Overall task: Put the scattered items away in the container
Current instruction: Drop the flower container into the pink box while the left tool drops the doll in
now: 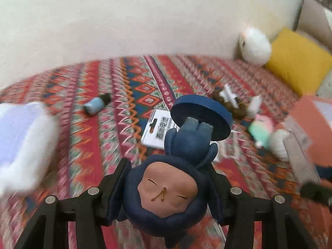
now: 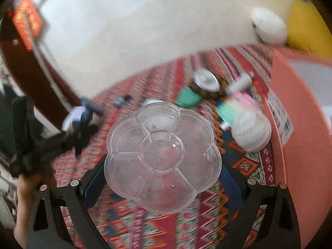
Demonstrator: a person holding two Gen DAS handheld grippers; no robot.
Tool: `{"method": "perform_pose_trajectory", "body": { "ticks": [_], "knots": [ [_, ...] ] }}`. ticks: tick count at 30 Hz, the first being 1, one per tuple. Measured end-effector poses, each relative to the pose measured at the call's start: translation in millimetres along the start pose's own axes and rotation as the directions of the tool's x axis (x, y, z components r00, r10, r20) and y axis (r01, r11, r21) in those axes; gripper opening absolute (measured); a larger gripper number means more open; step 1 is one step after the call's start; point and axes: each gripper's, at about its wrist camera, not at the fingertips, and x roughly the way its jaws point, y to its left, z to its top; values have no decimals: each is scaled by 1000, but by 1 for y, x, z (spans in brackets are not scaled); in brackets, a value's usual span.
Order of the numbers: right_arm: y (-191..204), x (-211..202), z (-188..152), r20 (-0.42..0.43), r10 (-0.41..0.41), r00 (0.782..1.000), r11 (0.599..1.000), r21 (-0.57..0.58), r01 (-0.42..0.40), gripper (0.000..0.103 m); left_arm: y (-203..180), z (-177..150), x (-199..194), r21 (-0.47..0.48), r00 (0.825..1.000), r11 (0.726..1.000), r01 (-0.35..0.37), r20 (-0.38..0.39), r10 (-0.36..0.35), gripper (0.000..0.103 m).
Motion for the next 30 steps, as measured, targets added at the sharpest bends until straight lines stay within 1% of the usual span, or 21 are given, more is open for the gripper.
{"method": "perform_pose_trajectory", "body": {
  "ticks": [2, 4, 7, 9, 12, 13, 15, 17, 18, 21, 22, 23, 24, 26, 27, 28, 30],
  "knots": [
    [21, -25, -1, 67, 9, 998, 999, -46, -6, 98, -15, -5, -27, 11, 999, 1000, 13, 33, -13, 58],
    [35, -51, -2, 133, 16, 991, 996, -85, -5, 98, -29, -11, -54, 23, 997, 999, 25, 66, -26, 58],
    [47, -91, -5, 232, 13, 973, 992, -123, 16, 98, -51, -16, -92, 42, 993, 998, 41, 111, -46, 58],
    [49, -119, -5, 296, 7, 955, 990, -135, 34, 98, -70, -12, -105, 64, 990, 996, 59, 126, -67, 58],
    [36, -167, -3, 400, -29, 916, 989, -120, 84, 98, -113, -2, -120, 116, 984, 989, 95, 143, -111, 58],
    [25, -187, -2, 439, -58, 897, 989, -100, 113, 98, -122, 1, -123, 131, 981, 986, 107, 146, -126, 58],
    [2, -217, -1, 487, -115, 866, 986, -50, 159, 98, -154, 11, -125, 169, 974, 974, 149, 147, -174, 58],
    [-21, -246, 0, 531, -177, 829, 979, 5, 206, 98, -182, 17, -123, 205, 968, 962, 178, 140, -209, 58],
    [-37, -260, 1, 546, -219, 809, 971, 40, 236, 98, -199, 19, -119, 222, 964, 955, 198, 131, -230, 58],
    [-74, -284, 3, 563, -317, 764, 945, 118, 305, 98, -253, 25, -106, 270, 952, 927, 262, 87, -294, 58],
    [-87, -292, 2, 565, -332, 755, 942, 148, 303, 98, -271, 25, -100, 287, 948, 916, 279, 70, -311, 58],
    [-100, -297, 2, 567, -329, 755, 944, 173, 282, 98, -287, 24, -95, 301, 947, 909, 288, 53, -317, 58],
    [-109, -294, 3, 563, -312, 766, 950, 176, 257, 98, -302, 23, -87, 313, 949, 905, 289, 34, -315, 58],
    [-129, -290, 5, 555, -276, 785, 961, 184, 207, 99, -329, 17, -75, 333, 958, 903, 273, -11, -286, 60],
    [-138, -287, 5, 547, -264, 795, 963, 192, 189, 100, -340, 13, -68, 341, 963, 903, 262, -30, -269, 68],
    [-147, -283, 5, 528, -274, 804, 959, 209, 189, 102, -348, 10, -63, 349, 966, 903, 251, -38, -254, 76],
    [-157, -276, 6, 506, -285, 814, 954, 231, 190, 103, -354, 6, -62, 361, 972, 905, 224, -19, -233, 84]
  ]
}}
